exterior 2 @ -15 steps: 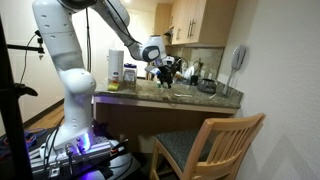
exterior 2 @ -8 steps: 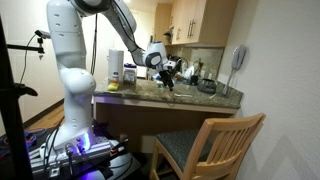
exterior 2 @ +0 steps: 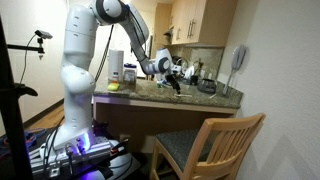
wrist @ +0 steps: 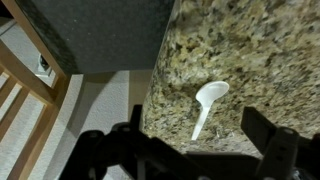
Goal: Move the plastic spoon forward.
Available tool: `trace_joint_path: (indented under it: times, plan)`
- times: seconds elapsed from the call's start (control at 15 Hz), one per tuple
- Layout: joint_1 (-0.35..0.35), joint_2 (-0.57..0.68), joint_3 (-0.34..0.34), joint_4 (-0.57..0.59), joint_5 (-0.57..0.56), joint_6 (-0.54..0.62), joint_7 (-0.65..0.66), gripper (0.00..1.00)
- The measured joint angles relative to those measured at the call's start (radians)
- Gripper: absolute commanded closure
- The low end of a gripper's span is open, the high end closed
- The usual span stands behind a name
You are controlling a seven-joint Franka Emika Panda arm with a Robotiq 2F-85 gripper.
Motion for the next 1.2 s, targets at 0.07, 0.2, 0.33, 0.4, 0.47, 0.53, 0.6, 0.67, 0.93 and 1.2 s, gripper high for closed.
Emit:
trace_joint_path:
  times: [0.07,0.2,0.33,0.4,0.47,0.53,0.6,0.67,0.93,1.2]
  plan:
    - [0.006,0.018,-0.001,0.02,-0.018,-0.007,0.031,0.0]
    - [0.018,0.036,-0.001,0.041,-0.022,-0.014,0.052,0.0]
    - [0.022,0.039,-0.001,0.046,-0.022,-0.015,0.054,0.0]
    - [0.023,0.041,-0.002,0.046,-0.025,-0.015,0.065,0.0]
    - [0.026,0.046,-0.007,0.047,-0.036,-0.015,0.093,0.0]
    - [0.034,0.058,-0.018,0.054,-0.066,-0.011,0.142,0.0]
    - [0.047,0.078,-0.035,0.068,-0.107,-0.005,0.204,0.0]
    - [0.063,0.101,-0.052,0.084,-0.147,0.003,0.262,0.0]
    - [0.145,0.199,-0.126,0.175,-0.278,0.012,0.477,0.27]
    - [0.201,0.256,-0.174,0.246,-0.329,0.004,0.559,0.55]
